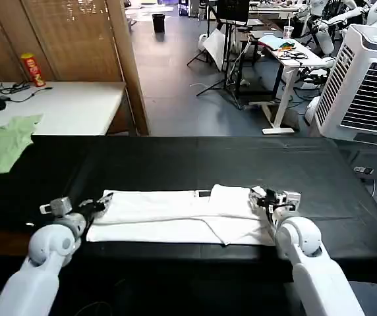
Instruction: Fold and organize the clothes.
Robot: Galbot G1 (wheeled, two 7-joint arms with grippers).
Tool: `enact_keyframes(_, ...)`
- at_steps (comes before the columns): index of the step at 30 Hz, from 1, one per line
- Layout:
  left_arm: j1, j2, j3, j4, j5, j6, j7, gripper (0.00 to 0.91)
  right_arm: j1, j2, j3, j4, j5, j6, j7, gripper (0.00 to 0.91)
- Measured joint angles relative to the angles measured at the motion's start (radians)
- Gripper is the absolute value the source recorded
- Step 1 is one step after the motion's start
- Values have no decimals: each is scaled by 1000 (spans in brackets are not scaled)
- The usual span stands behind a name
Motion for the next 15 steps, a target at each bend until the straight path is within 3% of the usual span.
enact_keyframes(6,-4,-13,18,4,99,-64,41,0,-10,28,0,-6,-79,63,21,0)
enact_keyframes(10,-19,-27,38,14,224,-122,56,0,-1,36,1,-20,-92,67,15,10)
enact_keyframes(11,-25,-31,43,19,253,-131,58,254,0,36,3,-20,-92,64,4,10)
enact_keyframes(12,-30,-36,48,24,272,-135,60,878,-2,34,4,-19,-92,61,-7,166)
enact_keyframes(13,-37,-41,52,30,287,-136,61,878,-4,31,5,-16,-93,58,-19,878)
enact_keyframes(15,-48,-49,56,40,304,-136,62,878,-11,23,6,-8,-95,53,-43,878)
